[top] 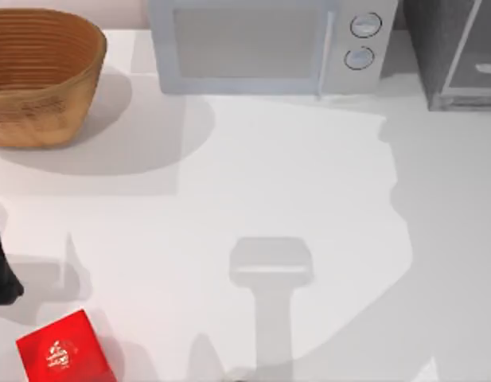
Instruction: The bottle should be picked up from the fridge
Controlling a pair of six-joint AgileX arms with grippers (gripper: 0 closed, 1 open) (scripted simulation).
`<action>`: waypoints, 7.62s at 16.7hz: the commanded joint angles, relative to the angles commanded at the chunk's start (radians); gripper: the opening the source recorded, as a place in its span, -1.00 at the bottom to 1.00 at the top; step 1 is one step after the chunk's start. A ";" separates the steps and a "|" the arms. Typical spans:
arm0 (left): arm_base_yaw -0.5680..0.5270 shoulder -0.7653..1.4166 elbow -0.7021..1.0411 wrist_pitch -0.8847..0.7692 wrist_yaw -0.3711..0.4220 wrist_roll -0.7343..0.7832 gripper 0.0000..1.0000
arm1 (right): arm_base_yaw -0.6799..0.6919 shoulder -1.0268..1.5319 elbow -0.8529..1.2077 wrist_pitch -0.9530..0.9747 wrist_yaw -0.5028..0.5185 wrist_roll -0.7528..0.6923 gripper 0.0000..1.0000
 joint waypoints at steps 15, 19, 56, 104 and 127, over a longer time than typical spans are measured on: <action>0.000 0.000 0.000 0.000 0.000 0.000 1.00 | 0.026 0.140 0.221 -0.078 0.028 0.002 0.25; 0.000 0.000 0.000 0.000 0.000 0.000 1.00 | 0.026 0.140 0.221 -0.078 0.028 0.002 -0.36; 0.000 0.000 0.000 0.000 0.000 0.000 1.00 | -0.033 -0.256 -0.174 -0.089 -0.034 0.001 -1.00; 0.000 0.000 0.000 0.000 0.000 0.000 1.00 | 0.435 -1.628 -1.008 -0.524 0.397 0.044 -1.00; 0.000 0.000 0.000 0.000 0.000 0.000 1.00 | 0.748 -0.517 -0.672 0.136 0.727 0.087 -1.00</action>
